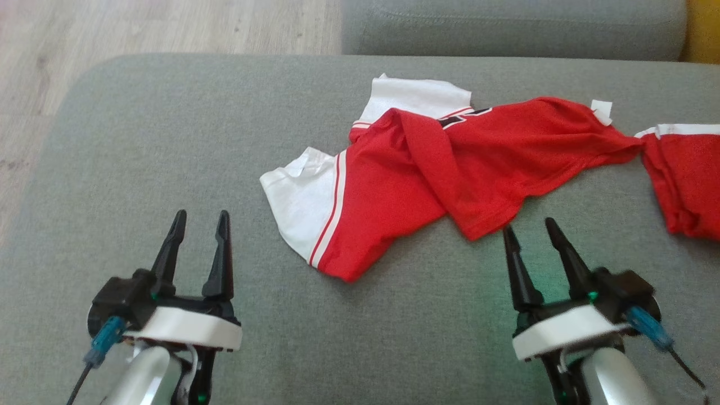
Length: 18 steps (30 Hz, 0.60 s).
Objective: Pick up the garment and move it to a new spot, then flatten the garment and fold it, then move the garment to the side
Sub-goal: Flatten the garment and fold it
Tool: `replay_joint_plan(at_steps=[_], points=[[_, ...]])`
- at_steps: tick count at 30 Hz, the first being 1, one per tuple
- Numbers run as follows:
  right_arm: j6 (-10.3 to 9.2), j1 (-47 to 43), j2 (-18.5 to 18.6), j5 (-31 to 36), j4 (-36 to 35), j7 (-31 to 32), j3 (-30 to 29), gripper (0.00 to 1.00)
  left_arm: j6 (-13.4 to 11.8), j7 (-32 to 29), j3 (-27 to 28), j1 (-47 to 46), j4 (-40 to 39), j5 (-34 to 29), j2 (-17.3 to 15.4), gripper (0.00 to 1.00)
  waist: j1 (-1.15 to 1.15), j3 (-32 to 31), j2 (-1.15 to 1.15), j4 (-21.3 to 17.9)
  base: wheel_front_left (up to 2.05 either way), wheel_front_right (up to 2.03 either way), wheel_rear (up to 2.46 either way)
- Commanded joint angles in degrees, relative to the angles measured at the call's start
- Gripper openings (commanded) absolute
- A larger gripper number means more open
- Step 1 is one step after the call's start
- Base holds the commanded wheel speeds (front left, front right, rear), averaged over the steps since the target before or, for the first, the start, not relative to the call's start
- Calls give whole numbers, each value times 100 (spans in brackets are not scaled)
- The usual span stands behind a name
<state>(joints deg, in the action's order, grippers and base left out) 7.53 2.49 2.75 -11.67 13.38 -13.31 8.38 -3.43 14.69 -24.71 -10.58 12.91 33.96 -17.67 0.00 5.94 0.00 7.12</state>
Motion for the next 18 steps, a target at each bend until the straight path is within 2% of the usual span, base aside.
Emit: replay_joint_plan(at_steps=[1, 10, 18], points=[[-4, 366, 12, 169, -50, 124, 178, 100, 52, 30, 297, -336, -104, -93, -31, 100, 0, 79, 0, 44, 0, 0, 0], [-4, 1113, 12, 916, 1038, 931, 237, 100, 404, 30, 430, -457, 142, -327, 392, 100, 0, 354, 0, 331, 0, 0, 0], [-4, 1590, 12, 1387, 1708, 1208, 102, 100, 578, 30, 592, -583, 257, -478, 575, 100, 0, 539, 0, 471, 0, 0, 0]])
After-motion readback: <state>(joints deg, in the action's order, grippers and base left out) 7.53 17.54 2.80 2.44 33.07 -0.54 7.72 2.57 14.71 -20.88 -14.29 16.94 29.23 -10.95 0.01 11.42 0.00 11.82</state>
